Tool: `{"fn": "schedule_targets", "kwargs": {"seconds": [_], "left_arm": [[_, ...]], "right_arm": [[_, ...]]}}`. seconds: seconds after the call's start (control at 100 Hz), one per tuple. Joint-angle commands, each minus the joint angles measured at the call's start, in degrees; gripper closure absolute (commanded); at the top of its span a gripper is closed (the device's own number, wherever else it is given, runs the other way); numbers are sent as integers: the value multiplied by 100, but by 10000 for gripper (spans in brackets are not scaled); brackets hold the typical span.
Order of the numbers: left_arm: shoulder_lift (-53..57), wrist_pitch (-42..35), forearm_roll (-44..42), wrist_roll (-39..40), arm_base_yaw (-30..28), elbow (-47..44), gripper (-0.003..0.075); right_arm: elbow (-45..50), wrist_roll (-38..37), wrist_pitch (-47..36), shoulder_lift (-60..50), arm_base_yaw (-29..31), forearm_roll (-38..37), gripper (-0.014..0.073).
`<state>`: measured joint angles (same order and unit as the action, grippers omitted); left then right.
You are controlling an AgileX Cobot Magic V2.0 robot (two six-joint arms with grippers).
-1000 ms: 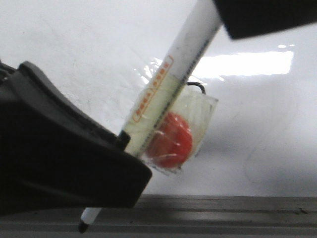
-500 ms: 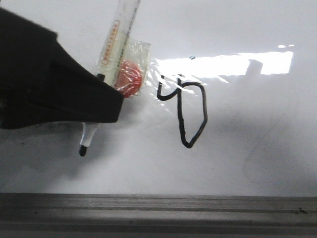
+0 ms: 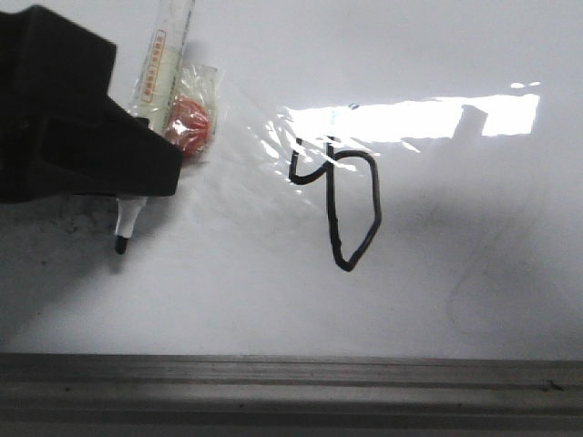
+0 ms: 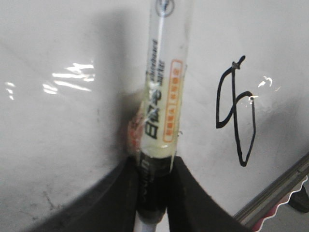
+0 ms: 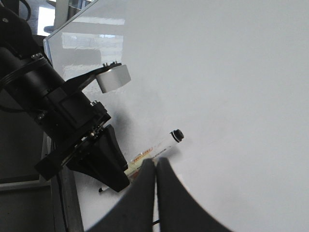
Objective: Write number 8 on whiteboard
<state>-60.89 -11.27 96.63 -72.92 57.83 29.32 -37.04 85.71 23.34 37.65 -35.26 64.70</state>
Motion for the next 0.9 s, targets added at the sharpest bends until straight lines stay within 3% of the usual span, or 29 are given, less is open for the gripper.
{"fn": "schedule_targets", "kwargs": {"seconds": [0.0, 0.27, 0.49, 0.74, 0.81, 0.89], "left_arm": [[56, -460, -18, 38, -7, 145, 741], [56, -788, 301, 49, -7, 145, 728], [56, -1126, 589, 49, -26, 145, 472], [56, -1126, 589, 49, -26, 145, 434], [56, -1179, 589, 49, -26, 145, 373], [56, -1211, 589, 49, -26, 145, 247]], "right_arm": [[-185, 15, -238, -29, 25, 205, 659], [-163, 15, -248, -29, 25, 315, 659], [-151, 15, -248, -29, 25, 326, 659], [-85, 15, -248, -29, 25, 353, 659], [-85, 15, -248, -29, 25, 353, 659], [-85, 15, -248, -29, 25, 353, 659]]}}
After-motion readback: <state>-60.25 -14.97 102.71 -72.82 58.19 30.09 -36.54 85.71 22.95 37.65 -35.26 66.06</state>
